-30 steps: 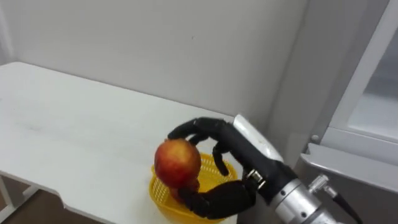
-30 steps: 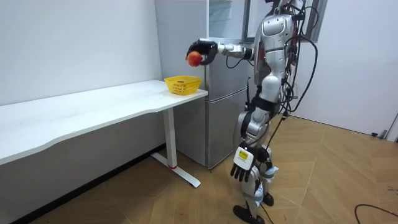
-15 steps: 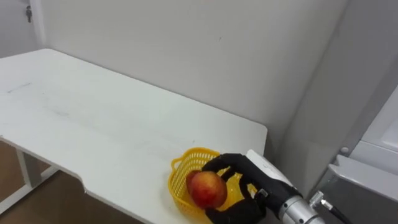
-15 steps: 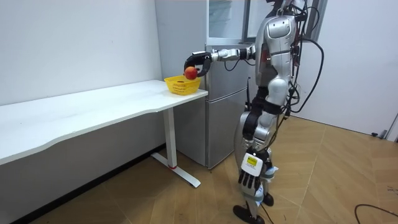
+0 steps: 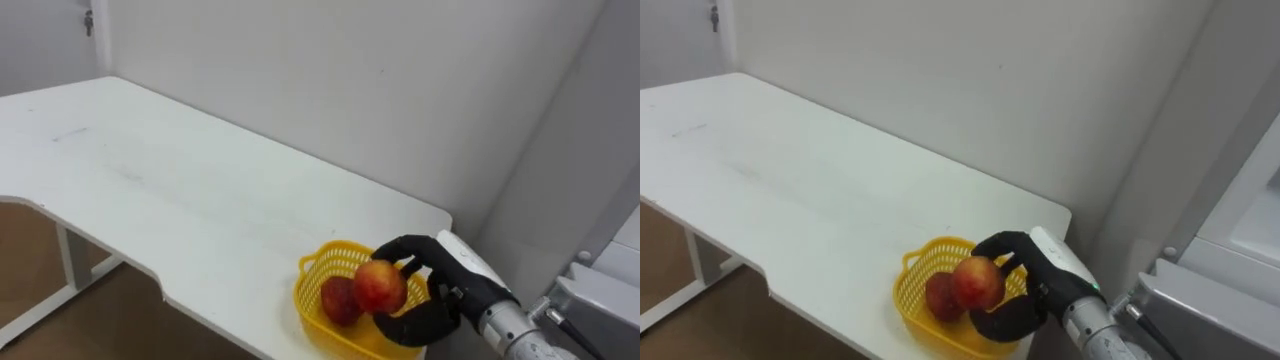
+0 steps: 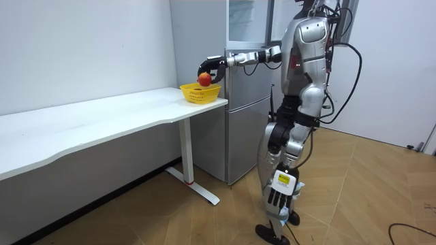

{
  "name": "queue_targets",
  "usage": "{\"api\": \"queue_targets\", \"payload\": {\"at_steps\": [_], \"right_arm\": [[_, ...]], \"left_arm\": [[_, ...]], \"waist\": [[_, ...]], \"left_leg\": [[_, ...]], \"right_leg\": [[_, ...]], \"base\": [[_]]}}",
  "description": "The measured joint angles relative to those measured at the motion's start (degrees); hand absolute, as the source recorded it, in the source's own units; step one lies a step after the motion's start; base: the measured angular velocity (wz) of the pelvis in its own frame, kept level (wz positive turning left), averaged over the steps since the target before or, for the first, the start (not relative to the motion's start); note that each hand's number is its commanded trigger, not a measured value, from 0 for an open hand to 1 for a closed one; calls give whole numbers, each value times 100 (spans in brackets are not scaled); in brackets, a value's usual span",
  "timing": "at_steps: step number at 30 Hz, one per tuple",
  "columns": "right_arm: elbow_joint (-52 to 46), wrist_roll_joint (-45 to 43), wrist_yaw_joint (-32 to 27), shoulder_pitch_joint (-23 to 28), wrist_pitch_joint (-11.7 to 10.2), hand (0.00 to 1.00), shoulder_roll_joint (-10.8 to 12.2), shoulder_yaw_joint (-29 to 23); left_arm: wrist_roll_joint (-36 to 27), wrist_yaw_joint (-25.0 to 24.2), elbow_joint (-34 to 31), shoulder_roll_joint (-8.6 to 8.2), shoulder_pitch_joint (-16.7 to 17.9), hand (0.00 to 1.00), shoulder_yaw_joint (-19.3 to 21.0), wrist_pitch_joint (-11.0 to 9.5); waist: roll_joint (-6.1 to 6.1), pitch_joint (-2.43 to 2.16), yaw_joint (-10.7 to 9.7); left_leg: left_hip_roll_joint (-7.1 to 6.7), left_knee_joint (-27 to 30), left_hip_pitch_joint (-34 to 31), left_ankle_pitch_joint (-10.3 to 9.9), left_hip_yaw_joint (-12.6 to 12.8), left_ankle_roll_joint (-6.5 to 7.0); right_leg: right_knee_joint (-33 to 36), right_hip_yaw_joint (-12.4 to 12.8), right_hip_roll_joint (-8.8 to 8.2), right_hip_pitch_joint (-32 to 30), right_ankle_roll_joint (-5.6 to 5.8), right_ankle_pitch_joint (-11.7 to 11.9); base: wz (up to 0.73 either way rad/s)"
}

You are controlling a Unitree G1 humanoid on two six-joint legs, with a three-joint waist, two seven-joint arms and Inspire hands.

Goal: Retrieve from the upper fridge

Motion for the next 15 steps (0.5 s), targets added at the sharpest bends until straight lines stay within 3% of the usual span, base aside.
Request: {"api": "queue_targets", "payload": {"at_steps": [2, 3, 15], "right_arm": [[77, -32, 5, 0, 0, 58, 0, 5], [129, -32, 6, 0, 1, 0, 0, 5], [203, -23, 34, 1, 22, 0, 0, 4]], "left_arm": [[40, -15, -28, 15, -3, 0, -5, 12], [43, -21, -62, 16, -5, 0, -4, 27], [46, -88, -104, 14, -4, 0, -4, 102]], "waist": [[4, 0, 28], [9, 1, 74], [55, -3, 120]], "left_leg": [[1, 7, -2, 0, 2, 0], [1, 7, -2, 0, 4, 0], [1, 8, -1, 0, -5, 0]], "right_leg": [[3, -7, -3, 0, 0, 0], [3, -9, -1, -1, 0, 0], [3, -49, 0, 13, 0, 0]], "base": [[3], [0], [0]]}}
